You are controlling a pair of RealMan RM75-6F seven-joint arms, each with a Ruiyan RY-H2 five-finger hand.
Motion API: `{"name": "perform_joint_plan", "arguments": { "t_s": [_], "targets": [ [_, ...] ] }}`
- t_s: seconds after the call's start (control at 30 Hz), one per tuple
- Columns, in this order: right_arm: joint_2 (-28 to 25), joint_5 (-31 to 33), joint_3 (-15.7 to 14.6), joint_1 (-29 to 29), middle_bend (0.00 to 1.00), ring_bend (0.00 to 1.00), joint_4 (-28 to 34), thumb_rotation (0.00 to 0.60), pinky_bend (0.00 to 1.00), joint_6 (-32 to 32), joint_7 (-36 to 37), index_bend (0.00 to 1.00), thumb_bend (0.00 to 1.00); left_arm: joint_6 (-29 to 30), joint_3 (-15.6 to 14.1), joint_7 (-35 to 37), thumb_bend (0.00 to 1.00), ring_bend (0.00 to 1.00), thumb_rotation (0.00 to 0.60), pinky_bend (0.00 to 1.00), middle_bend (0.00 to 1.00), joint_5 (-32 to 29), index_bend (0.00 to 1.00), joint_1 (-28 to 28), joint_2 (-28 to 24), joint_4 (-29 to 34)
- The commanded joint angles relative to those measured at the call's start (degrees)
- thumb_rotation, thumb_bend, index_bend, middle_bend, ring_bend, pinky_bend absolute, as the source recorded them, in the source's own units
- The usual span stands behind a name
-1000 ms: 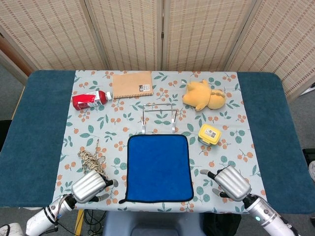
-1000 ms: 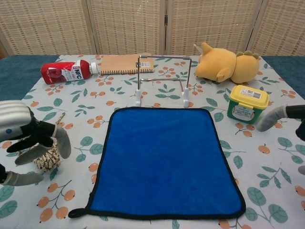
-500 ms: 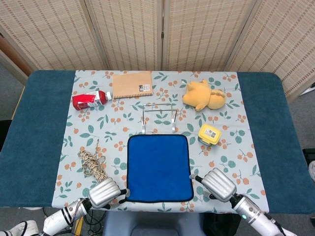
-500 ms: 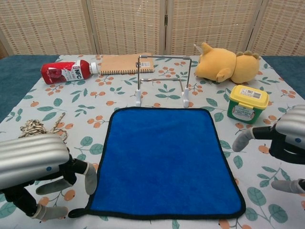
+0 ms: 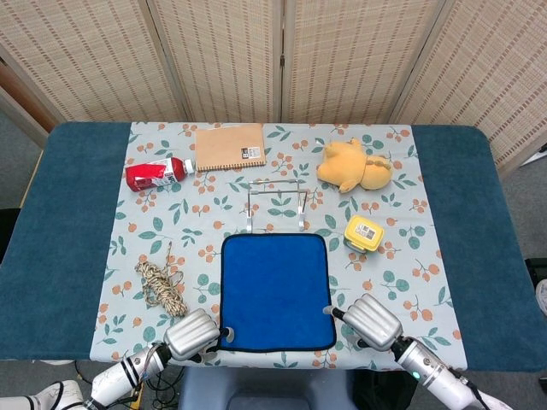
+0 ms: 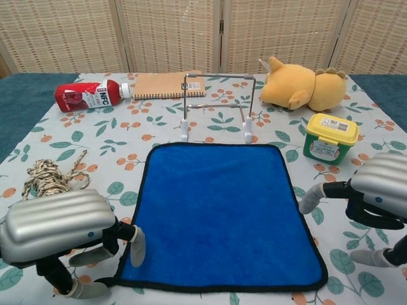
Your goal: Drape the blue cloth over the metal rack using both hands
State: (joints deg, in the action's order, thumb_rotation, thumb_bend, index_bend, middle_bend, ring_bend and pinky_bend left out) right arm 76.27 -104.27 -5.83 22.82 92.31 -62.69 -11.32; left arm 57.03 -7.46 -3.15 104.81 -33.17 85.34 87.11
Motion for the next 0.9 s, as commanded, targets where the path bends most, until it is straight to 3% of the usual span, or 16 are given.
{"name": "perform_joint_plan", "arguments": {
  "t_s": [0.03, 0.4, 0.9],
  "targets": [
    [0.28, -0.11, -0.28, 0.14, 0.92, 0.83, -0.23, 0.600, 0.92, -0.17, 0.15, 0.29, 0.19, -0.54, 0.17, -0.76, 0.24, 0.89, 0.600, 1.00, 0.88, -0.94, 0.41, -0.26, 0.59, -0.21],
    [1.07, 0.53, -1.03, 0.19, 0.92, 0.83, -1.24, 0.600, 0.92, -1.17, 0.85, 0.29, 0.19, -1.55, 0.75, -3.49, 0.24, 0.89, 0.600, 1.00, 0.88, -4.28, 0.41, -0.64, 1.95, -0.95],
    [1.44, 0.68, -2.23, -0.09, 0.92, 0.83, -2.04, 0.600, 0.92, -2.42, 1.25, 0.29, 0.19, -4.12, 0.31, -8.29, 0.24, 0.89, 0.600, 1.00, 0.88, -8.04, 0.40, -1.11, 1.04, 2.70]
  ]
}}
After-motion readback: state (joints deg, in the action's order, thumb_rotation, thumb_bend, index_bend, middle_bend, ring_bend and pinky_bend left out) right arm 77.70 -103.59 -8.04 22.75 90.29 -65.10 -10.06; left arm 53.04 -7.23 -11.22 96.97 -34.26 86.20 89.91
